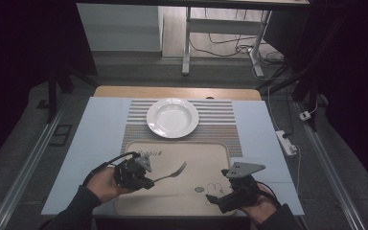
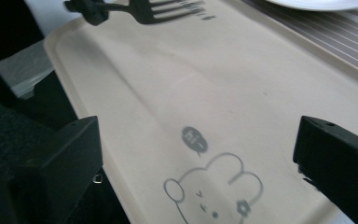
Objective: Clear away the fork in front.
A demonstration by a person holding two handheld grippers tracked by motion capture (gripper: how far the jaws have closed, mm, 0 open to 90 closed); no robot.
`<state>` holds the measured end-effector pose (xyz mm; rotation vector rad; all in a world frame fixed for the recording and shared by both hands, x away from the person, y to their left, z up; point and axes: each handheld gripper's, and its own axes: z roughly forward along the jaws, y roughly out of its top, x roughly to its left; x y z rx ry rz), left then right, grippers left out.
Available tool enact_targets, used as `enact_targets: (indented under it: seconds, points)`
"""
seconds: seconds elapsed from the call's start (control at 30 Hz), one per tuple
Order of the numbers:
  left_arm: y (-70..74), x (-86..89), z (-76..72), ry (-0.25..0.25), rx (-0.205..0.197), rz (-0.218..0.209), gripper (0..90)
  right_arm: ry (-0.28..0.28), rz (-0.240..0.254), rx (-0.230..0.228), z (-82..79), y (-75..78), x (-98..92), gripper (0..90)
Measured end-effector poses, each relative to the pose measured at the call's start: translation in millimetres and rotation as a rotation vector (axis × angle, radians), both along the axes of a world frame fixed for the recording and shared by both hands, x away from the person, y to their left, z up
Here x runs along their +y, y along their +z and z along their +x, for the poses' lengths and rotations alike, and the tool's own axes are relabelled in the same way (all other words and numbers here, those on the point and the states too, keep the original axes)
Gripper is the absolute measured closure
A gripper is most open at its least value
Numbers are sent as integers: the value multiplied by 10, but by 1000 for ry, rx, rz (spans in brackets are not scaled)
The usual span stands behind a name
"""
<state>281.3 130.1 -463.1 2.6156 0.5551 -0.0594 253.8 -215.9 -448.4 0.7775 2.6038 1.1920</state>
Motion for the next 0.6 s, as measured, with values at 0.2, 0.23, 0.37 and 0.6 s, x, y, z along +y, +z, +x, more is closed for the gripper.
enact_targets:
  seconds: [0.2,0.23,0.37,0.6]
  points:
    - [-15,127,-25,169,27,11,865,-58,16,-37,-112,-1,-170,0]
    - [-14,145,-31,190,27,7,865,-66,14,-45,-137,-3,-199,0]
    - [-13,233,-70,324,29,-24,864,-96,-1,-57,-200,-12,-285,0]
    - [-114,372,-101,507,85,-53,864,-150,-11,-64,-257,-40,-396,0]
